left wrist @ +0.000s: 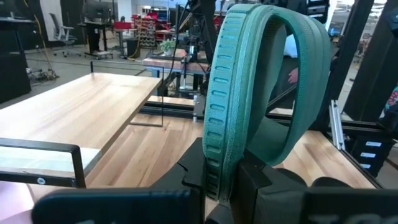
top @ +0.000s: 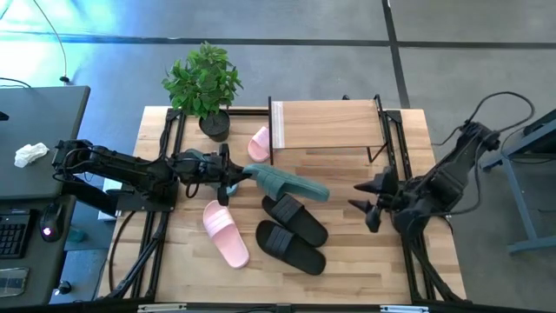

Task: Pick and place slides into the shelf
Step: Put the right green slide under the shelf

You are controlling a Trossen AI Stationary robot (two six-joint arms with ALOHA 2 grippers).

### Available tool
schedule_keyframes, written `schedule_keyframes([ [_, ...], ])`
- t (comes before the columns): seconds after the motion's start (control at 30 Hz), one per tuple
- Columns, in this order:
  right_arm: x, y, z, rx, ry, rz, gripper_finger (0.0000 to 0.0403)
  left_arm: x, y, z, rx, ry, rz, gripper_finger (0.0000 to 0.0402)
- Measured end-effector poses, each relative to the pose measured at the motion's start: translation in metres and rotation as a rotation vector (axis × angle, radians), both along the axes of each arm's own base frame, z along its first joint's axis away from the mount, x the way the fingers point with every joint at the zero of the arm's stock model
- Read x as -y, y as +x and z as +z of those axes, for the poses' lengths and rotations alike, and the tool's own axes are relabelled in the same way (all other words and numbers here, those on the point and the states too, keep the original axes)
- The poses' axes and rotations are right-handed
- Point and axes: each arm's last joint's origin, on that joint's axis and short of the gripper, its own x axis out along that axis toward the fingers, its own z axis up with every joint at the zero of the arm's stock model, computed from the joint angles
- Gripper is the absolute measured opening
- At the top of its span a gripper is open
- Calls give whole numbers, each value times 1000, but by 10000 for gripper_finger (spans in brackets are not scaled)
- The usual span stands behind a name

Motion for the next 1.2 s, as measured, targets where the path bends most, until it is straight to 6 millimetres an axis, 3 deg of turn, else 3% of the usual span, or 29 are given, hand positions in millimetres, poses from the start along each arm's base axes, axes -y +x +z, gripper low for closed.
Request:
schedule_keyframes([
  [0.37,-19,46,-22,-11,-160,-30,213,0,0,0,-3,15,8,25],
  [0.5,-22,38,-29,30,-213,-76,213,0,0,0,-3,15,8,24],
  [0.7,-32,8,-80,163,-168,-90,213,0,0,0,-4,19,7,24],
  [0.9,-27,6,-115,274,-184,-107,213,0,0,0,-6,18,4,24],
  [1.07,-25,12,-118,347,-205,-86,213,0,0,-1,-11,18,4,24],
  [1.2,-25,23,-105,385,-245,-17,213,0,0,-1,-10,14,8,24],
])
